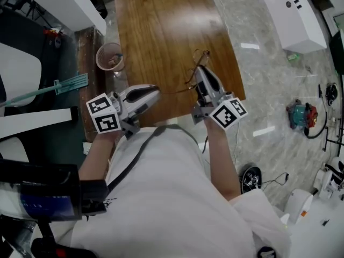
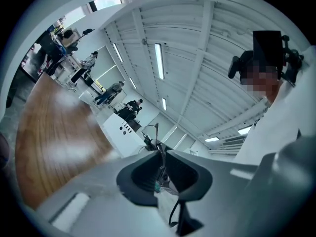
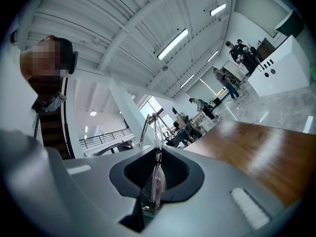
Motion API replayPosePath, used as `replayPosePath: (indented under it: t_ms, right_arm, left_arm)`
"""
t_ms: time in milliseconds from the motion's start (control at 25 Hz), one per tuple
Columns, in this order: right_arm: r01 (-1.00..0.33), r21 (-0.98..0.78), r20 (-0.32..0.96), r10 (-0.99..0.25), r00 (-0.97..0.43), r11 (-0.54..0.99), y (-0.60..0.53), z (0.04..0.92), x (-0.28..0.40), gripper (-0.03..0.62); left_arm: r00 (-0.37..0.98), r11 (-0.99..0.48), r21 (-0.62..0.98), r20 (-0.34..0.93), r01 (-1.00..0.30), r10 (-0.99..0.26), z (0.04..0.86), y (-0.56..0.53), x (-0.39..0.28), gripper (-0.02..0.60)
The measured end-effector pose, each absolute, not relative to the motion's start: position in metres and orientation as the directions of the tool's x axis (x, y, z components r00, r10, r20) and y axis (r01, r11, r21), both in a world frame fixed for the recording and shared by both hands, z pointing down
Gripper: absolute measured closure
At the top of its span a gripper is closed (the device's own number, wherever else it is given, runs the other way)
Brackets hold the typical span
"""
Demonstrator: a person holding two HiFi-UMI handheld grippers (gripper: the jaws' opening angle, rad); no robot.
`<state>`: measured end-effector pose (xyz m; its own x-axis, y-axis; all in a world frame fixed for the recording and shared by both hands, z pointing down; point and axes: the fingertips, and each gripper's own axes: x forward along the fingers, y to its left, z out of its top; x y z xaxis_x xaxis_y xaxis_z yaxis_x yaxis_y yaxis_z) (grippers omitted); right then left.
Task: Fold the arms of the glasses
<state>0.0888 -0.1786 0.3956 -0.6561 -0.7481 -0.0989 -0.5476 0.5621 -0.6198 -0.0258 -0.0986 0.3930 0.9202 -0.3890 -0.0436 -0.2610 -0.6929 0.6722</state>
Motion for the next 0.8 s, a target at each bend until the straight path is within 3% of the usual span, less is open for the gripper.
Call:
replayPosePath:
  t_ms: [480, 800]
  right_arm:
    - [-0.527, -0.416, 0.011, -0.575, -0.818, 0.741, -0.159, 0.399, 0.042, 0.556]
    - [-0.444, -0.377, 0.066, -0.455, -0.888, 0.813, -0.138, 0.411, 0.011, 0.556]
  left_arm:
    - [0.929, -0.696, 0.685, -0.073, -0.217, -0.362, 0.369, -0.117, -0.024, 0.546]
    - [0.933, -0.685, 0.692, -0.047, -0.227, -0.357, 0.372, -0.127, -0.022, 0.532]
